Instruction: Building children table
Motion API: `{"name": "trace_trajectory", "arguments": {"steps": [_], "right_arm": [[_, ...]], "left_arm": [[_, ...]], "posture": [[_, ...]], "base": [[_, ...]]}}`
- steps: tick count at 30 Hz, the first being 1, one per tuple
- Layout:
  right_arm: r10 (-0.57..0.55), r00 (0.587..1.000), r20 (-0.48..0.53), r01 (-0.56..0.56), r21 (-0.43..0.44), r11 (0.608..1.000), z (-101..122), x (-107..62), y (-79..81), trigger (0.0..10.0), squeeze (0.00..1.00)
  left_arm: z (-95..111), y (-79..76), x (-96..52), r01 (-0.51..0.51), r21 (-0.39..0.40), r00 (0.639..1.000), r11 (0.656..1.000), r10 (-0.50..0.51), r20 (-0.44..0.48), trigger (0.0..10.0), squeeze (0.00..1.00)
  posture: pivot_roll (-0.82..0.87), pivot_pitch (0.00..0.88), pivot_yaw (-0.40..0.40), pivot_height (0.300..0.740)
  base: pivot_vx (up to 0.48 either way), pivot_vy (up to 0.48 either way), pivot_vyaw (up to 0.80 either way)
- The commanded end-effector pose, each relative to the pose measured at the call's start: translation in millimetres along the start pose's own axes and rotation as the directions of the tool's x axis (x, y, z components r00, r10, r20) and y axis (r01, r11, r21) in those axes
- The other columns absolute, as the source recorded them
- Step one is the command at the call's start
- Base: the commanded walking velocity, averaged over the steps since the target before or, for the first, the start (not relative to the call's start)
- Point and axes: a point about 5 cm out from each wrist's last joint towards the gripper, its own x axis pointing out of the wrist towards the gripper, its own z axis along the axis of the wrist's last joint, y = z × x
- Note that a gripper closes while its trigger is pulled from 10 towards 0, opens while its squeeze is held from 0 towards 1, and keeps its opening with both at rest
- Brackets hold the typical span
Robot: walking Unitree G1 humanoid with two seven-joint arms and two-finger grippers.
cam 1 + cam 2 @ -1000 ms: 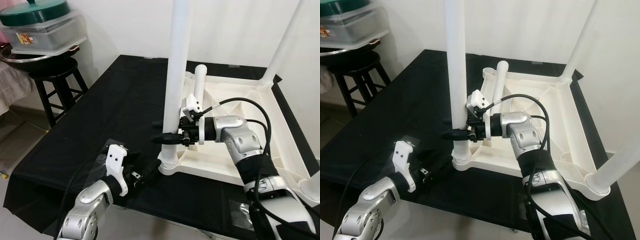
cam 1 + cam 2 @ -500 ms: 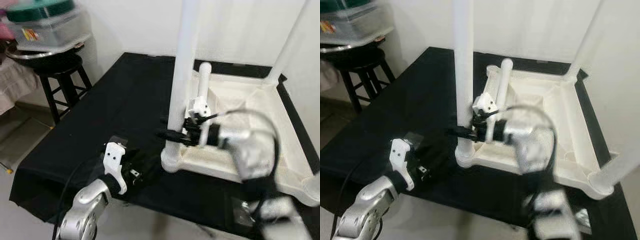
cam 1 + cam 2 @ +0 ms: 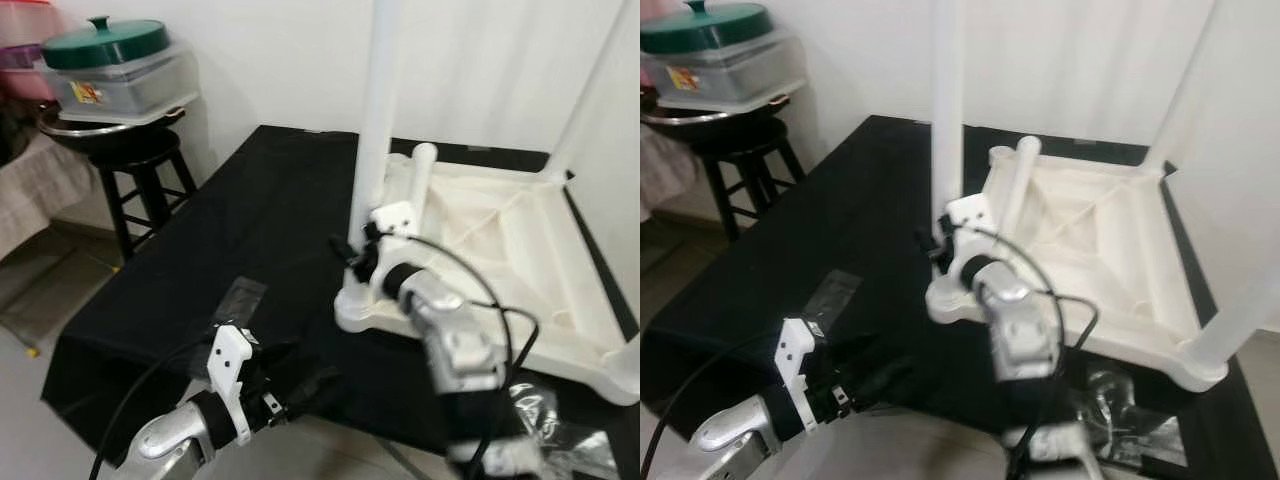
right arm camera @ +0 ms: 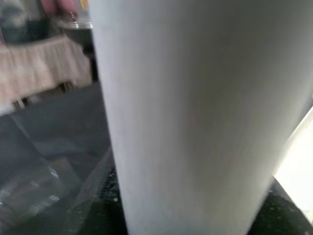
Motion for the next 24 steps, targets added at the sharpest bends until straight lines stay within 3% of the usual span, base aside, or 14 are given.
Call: {"name": "trace_trajectory", "arguments": {"steps": [1,4,5,7,8,11,14,19,20,24], "right_arm": [[0.063,0.997,-0.037,-0.061,0.069,0.996,-14.5,-1.0,-2.5,10.0,1.00],[0.130,0.992,-0.003,-0.129,0.053,0.990,-3.9,-3.6,1.1,10.0,1.00],[0.230,0.972,0.044,-0.230,-0.001,0.973,8.4,-7.1,-1.2,10.0,0.63],[0.230,0.972,0.044,-0.230,-0.001,0.973,8.4,-7.1,-1.2,10.0,0.63],[0.359,0.932,0.056,-0.354,-0.085,0.931,15.7,-10.8,-5.1,10.0,0.00],[0.406,0.913,0.050,-0.398,-0.113,0.910,17.0,-12.1,-6.3,10.0,0.00],[0.569,0.822,0.007,-0.561,-0.163,0.812,18.2,-17.0,-7.9,10.0,0.00],[0.613,0.789,-0.028,-0.610,-0.148,0.778,15.4,-12.8,-11.8,10.0,0.00],[0.638,0.769,-0.038,-0.637,-0.126,0.760,12.5,-11.9,-11.4,0.0,0.00],[0.656,0.753,-0.048,-0.657,-0.108,0.746,8.6,-11.8,-11.2,0.0,0.00]], "left_arm": [[-3.4,-0.4,0.0,0.027,-0.023,0.999,0.999,-0.028,-0.024,10.0,0.00],[-2.7,-1.2,0.3,0.047,-0.035,0.999,0.998,-0.048,-0.026,10.0,0.00],[-2.0,-1.5,0.0,0.064,-0.051,0.998,0.997,-0.066,-0.025,10.0,0.00],[-2.0,-1.5,0.0,0.064,-0.051,0.998,0.997,-0.066,-0.025,10.0,0.00],[-1.7,-1.7,-0.6,0.073,-0.061,0.997,0.995,-0.074,-0.023,10.0,0.00],[-1.7,-1.8,-0.8,0.074,-0.063,0.997,0.995,-0.076,-0.022,10.0,0.00],[-2.3,-1.9,-0.7,0.072,-0.067,0.997,0.995,-0.074,-0.016,10.0,0.00],[-2.9,-1.7,-0.3,0.070,-0.069,0.997,0.995,-0.071,-0.014,10.0,0.00],[-3.1,-1.4,-0.3,0.066,-0.068,0.998,0.996,-0.067,-0.012,10.0,0.00],[-3.4,-1.2,-0.2,0.061,-0.068,0.998,0.996,-0.062,-0.011,10.0,0.00]], "posture": [[0.00,0.151,0.014,0.740],[0.01,0.148,0.014,0.740],[0.01,0.147,0.008,0.740],[0.01,0.147,0.008,0.740],[0.01,0.146,0.007,0.740],[0.01,0.146,0.007,0.740],[0.02,0.144,-0.001,0.740],[0.03,0.143,-0.006,0.740],[0.03,0.143,-0.007,0.740],[0.03,0.143,-0.012,0.740]], "base": [[0.000,0.000,0.00],[0.000,0.000,0.00],[0.000,0.000,0.00],[0.000,0.000,0.00],[0.000,0.000,0.00],[0.000,0.000,0.00],[0.000,0.000,0.00],[0.000,0.000,0.00],[0.000,0.000,0.00],[0.000,0.000,0.00]]}}
